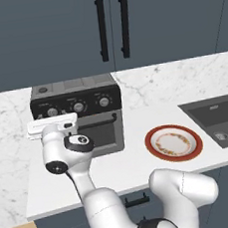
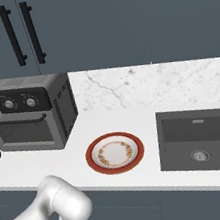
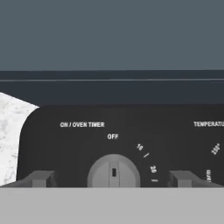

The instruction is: Pick up the kebab skewer and baguette bread, and place them inside the toaster oven. Close the toaster oven door and start by setting the timer.

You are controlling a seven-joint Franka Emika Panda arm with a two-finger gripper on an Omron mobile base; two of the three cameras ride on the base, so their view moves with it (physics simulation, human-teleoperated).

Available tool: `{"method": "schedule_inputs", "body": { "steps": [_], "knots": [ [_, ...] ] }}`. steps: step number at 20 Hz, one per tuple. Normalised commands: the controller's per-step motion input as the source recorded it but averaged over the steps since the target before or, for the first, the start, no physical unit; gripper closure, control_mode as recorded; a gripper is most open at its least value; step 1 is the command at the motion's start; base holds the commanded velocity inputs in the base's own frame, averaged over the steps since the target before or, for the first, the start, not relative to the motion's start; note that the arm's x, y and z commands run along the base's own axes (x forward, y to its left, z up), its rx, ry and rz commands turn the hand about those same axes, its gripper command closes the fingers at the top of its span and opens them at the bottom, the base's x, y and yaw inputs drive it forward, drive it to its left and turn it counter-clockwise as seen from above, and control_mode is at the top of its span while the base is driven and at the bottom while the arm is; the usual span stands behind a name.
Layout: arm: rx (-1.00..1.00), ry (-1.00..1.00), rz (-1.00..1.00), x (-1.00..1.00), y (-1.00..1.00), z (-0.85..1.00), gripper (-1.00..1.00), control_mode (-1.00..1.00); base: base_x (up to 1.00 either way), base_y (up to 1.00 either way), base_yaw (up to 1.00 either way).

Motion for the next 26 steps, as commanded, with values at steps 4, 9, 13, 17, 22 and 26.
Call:
{"method": "schedule_inputs", "body": {
  "steps": [4,9,13,17,22,26],
  "knots": [
    [0.0,0.0,0.0,0.1,0.0,-0.06,-1.0,-1.0,0.0,0.0,0.0],
    [0.0,0.0,0.0,0.12,0.0,-0.01,-1.0,-1.0,0.0,0.0,0.0],
    [0.0,0.0,0.0,0.08,0.0,0.0,-1.0,-1.0,0.0,0.0,0.0],
    [0.0,-0.02,0.0,0.0,0.0,0.0,-1.0,-1.0,0.0,0.0,0.0],
    [0.0,-0.03,0.0,0.0,0.0,0.0,-1.0,-1.0,0.0,0.0,0.0],
    [0.0,-0.02,0.0,-0.03,0.0,0.0,-1.0,-1.0,0.0,0.0,0.0]
  ]
}}
